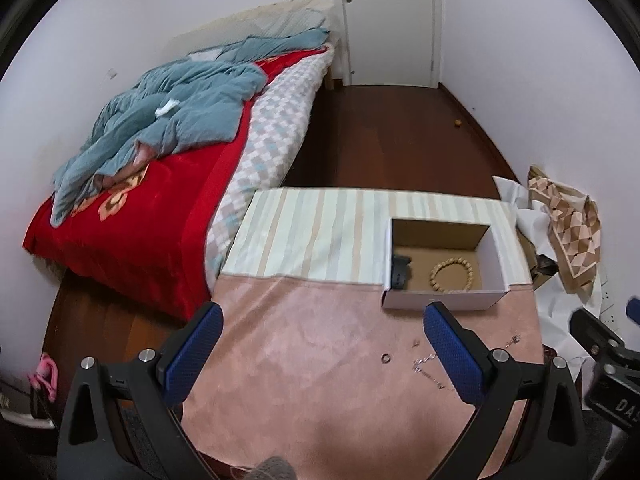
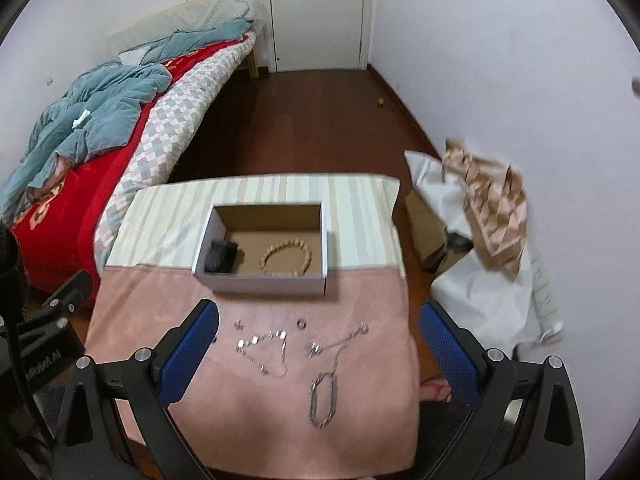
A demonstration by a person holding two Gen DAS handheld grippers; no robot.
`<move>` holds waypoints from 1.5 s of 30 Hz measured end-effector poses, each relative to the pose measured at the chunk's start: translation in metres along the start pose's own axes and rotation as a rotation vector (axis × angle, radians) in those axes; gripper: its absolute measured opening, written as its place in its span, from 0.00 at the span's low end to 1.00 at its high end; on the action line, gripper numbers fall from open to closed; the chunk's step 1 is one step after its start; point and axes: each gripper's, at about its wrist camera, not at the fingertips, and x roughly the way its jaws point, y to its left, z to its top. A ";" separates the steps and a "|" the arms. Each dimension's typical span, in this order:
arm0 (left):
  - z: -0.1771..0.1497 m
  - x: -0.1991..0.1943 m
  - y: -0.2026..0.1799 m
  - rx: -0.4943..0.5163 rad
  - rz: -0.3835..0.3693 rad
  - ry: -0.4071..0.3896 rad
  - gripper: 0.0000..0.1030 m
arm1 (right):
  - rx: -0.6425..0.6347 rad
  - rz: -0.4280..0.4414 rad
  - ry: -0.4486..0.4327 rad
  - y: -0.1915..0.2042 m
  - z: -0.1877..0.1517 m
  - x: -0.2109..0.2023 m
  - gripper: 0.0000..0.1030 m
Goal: Organize jewelry
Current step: 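Withdraw both open tools from the box back over the table, then grasp the thick silver chain bracelet with the right tool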
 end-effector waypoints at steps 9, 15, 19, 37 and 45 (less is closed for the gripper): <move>-0.069 0.073 -0.006 0.044 0.072 0.206 1.00 | 0.175 0.007 0.297 -0.051 -0.091 0.104 0.95; -0.098 0.104 -0.015 0.086 0.100 0.288 1.00 | 0.170 -0.014 0.404 -0.046 -0.136 0.159 0.58; -0.103 0.115 -0.015 0.090 0.110 0.311 1.00 | 0.115 -0.050 0.366 -0.037 -0.145 0.166 0.41; -0.097 0.145 -0.082 0.181 -0.084 0.395 0.99 | 0.246 -0.018 0.278 -0.093 -0.118 0.155 0.08; -0.095 0.171 -0.111 0.109 -0.200 0.483 0.71 | 0.255 -0.031 0.284 -0.099 -0.121 0.157 0.08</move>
